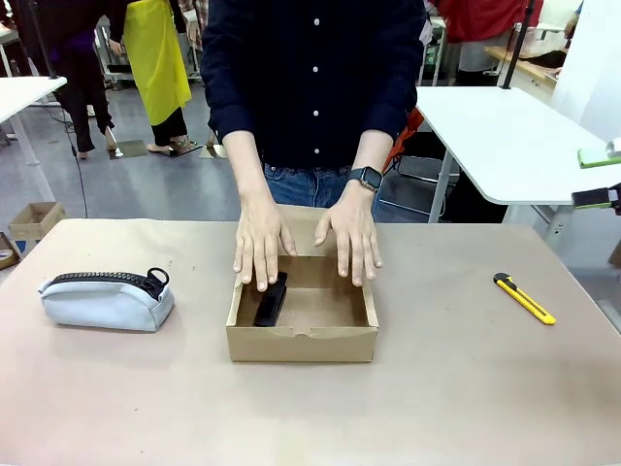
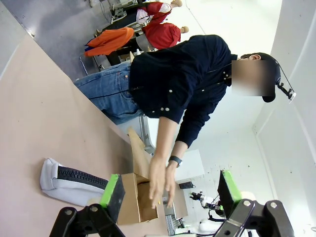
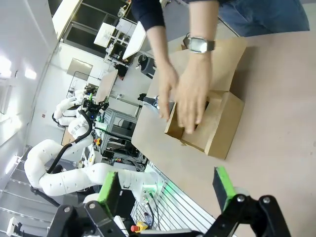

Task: Pack the item into the box.
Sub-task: Close the Mailer Box.

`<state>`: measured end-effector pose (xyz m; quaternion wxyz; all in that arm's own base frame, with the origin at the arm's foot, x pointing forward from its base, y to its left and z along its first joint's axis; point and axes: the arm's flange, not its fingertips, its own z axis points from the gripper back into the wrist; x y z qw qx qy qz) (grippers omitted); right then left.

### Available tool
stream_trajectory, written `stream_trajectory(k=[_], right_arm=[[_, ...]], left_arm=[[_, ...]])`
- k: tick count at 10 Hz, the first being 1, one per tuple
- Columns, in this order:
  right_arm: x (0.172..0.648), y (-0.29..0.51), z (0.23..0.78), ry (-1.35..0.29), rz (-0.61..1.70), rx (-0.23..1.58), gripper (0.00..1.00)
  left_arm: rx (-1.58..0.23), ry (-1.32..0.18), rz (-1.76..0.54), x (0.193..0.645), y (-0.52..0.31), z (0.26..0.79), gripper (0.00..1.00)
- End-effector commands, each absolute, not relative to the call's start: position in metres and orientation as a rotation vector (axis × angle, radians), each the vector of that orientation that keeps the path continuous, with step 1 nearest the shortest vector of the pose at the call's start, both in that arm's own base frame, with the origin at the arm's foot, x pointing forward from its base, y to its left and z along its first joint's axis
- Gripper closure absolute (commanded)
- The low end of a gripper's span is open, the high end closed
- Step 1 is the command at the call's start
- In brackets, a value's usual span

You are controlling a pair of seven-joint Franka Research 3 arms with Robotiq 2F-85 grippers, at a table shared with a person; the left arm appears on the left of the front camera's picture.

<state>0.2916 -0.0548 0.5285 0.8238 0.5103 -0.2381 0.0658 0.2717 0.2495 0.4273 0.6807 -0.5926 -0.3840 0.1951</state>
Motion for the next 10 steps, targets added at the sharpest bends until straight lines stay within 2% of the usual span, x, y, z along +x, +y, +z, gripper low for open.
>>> stream_trajectory(k=[1,7,8,10], right_arm=[[0.293,-0.054,0.529,-0.525,0.155,1.105,0.00],[0.293,-0.054,0.529,-0.525,0.155,1.105,0.00],[0.292,-0.055,0.529,-0.506,0.140,1.086,0.00],[0.327,-0.019,0.520,-0.448,0.210,1.040,0.00]], left_arm=[[-1.342,-0.893,0.424,0.270,0.244,0.428,0.00],[-1.342,-0.893,0.424,0.270,0.244,0.428,0.00],[-1.330,-0.862,0.438,0.272,0.249,0.427,0.00],[-1.334,-0.666,0.263,0.324,0.171,0.424,0.00]])
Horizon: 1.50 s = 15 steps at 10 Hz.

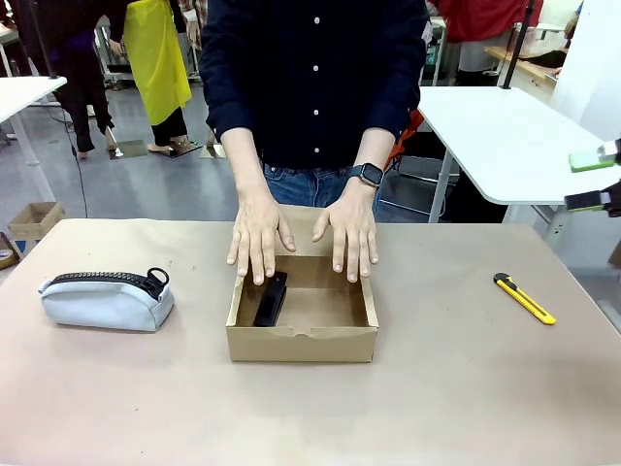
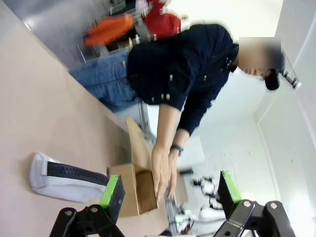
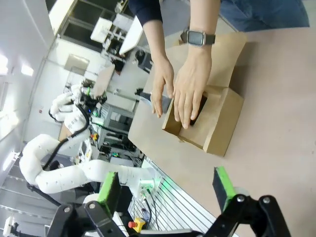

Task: Pack the item into the box.
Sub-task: Close the Mailer Box.

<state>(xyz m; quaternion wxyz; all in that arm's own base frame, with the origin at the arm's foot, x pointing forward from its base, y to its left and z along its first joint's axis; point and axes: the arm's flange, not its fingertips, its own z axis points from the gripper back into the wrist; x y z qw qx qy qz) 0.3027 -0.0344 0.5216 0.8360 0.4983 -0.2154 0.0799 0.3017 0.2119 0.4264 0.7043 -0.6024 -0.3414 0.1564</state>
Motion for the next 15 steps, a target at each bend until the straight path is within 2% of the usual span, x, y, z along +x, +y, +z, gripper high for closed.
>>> stream_trajectory(k=[1,3,5,9,10,11,13,15], right_arm=[[0.347,0.002,0.508,-0.394,0.255,1.029,0.00],[0.376,0.038,0.485,-0.357,0.275,0.980,0.00],[0.398,0.072,0.459,-0.310,0.332,0.973,0.00],[0.381,0.067,0.462,-0.292,0.300,0.953,0.00],[0.391,0.074,0.454,-0.286,0.313,0.948,0.00],[0.399,0.094,0.452,-0.208,0.370,0.879,0.00],[0.437,0.102,0.439,-0.155,0.319,0.912,0.00],[0.475,0.108,0.415,-0.132,0.299,0.939,0.00]], left_arm=[[-1.365,-0.515,0.145,0.350,0.121,0.417,0.00],[-1.302,-0.330,0.058,0.385,0.046,0.394,0.00],[-1.319,-0.188,0.018,0.396,-0.021,0.357,0.00],[-1.318,-0.206,-0.003,0.387,-0.021,0.365,0.00],[-1.309,-0.175,0.006,0.391,-0.036,0.350,0.00],[-1.345,-0.232,-0.031,0.387,-0.042,0.355,0.00],[-1.290,-0.378,0.064,0.423,-0.063,0.358,0.00],[-1.274,-0.383,0.021,0.464,-0.087,0.352,0.00]])
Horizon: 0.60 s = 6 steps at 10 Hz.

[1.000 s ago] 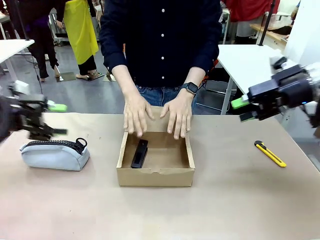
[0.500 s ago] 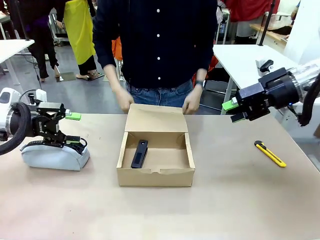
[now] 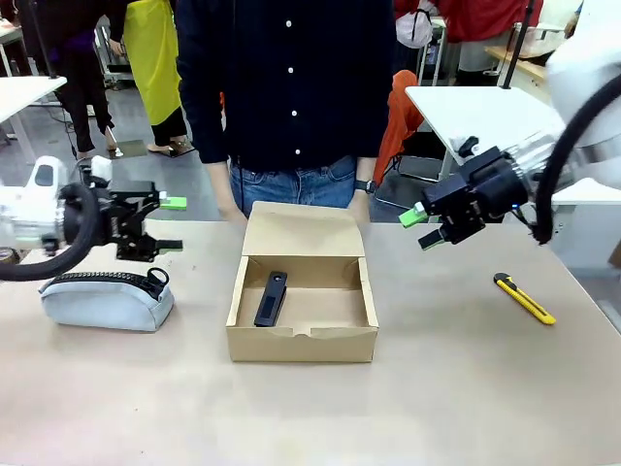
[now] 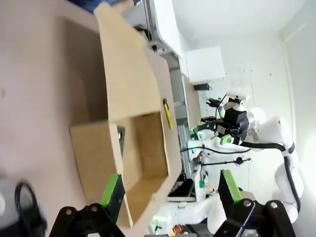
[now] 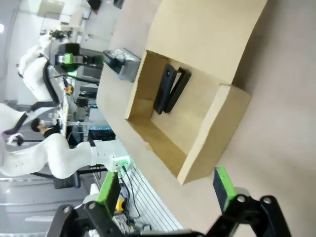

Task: Pack the item into the box.
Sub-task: Close the Mailer Box.

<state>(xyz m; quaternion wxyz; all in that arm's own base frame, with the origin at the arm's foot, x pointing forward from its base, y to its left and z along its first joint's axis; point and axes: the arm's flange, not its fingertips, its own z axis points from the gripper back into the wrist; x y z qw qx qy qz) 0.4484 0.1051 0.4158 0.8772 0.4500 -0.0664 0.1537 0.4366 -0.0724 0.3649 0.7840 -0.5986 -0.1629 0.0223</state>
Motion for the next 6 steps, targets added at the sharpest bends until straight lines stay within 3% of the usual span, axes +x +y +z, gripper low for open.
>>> stream_trajectory(k=[1,6], right_arm=[[0.495,0.112,0.401,-0.139,0.304,0.972,0.00],[0.571,0.131,0.318,-0.134,0.181,1.070,0.00]], left_arm=[[-1.256,-0.338,0.017,0.489,-0.097,0.344,0.00],[-1.298,-0.324,0.084,0.536,-0.116,0.294,0.00]])
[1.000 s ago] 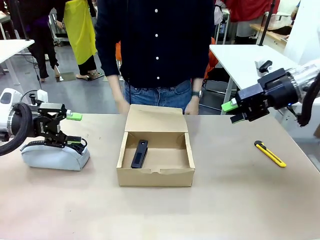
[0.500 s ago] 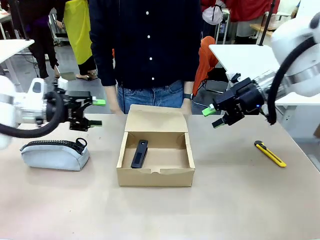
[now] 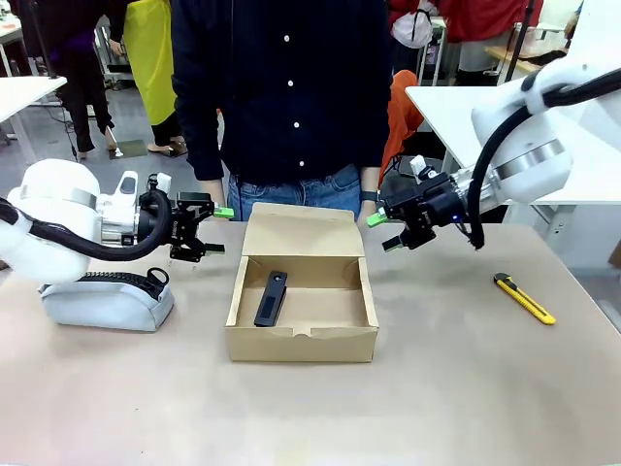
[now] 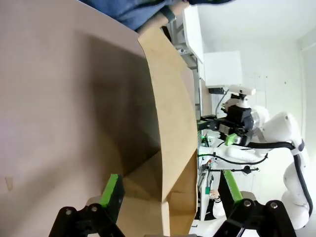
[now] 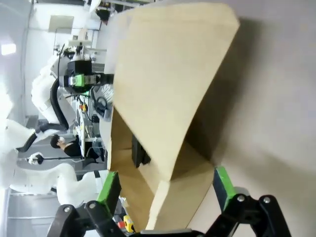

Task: Pack the item into the box.
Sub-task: Close the Mailer Box.

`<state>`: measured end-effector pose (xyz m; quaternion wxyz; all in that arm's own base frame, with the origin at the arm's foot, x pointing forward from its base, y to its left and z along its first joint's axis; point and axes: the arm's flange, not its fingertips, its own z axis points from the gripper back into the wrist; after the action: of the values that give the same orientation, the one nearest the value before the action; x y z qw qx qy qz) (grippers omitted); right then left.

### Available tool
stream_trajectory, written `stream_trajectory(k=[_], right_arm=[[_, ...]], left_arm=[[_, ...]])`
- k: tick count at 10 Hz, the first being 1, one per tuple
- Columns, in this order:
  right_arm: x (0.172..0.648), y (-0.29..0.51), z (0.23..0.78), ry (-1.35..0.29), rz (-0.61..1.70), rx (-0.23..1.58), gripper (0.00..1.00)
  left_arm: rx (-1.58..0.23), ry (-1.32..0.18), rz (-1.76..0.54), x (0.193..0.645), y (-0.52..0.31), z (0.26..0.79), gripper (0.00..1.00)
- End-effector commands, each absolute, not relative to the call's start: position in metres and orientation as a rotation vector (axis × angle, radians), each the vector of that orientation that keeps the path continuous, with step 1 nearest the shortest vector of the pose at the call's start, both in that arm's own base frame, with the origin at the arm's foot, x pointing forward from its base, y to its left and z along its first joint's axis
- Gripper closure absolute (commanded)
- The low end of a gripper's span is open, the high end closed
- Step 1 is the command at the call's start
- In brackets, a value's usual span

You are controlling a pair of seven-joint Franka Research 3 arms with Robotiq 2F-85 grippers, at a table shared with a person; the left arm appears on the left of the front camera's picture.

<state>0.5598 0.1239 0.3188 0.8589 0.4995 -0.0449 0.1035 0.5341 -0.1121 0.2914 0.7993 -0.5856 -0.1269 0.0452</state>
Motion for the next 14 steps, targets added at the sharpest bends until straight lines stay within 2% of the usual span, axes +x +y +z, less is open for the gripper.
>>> stream_trajectory(k=[1,3,5,6,10,14], right_arm=[[0.571,0.132,0.317,-0.125,0.178,1.070,0.00],[0.560,0.124,0.319,-0.094,0.217,1.049,0.00],[0.571,0.133,0.303,-0.070,0.193,1.082,0.00],[0.580,0.141,0.290,-0.071,0.174,1.136,0.00],[0.584,0.163,0.270,-0.108,0.153,1.209,0.00],[0.574,0.169,0.287,-0.237,0.290,1.247,0.00]], left_arm=[[-1.318,-0.278,0.100,0.538,-0.115,0.292,0.00],[-1.256,-0.272,0.097,0.534,-0.112,0.291,0.00],[-1.273,-0.267,0.103,0.538,-0.113,0.288,0.00],[-1.276,-0.319,0.118,0.544,-0.122,0.279,0.00],[-1.363,-0.374,-0.042,0.558,-0.158,0.265,0.00],[-1.434,-0.375,-0.226,0.554,-0.176,0.269,0.00]])
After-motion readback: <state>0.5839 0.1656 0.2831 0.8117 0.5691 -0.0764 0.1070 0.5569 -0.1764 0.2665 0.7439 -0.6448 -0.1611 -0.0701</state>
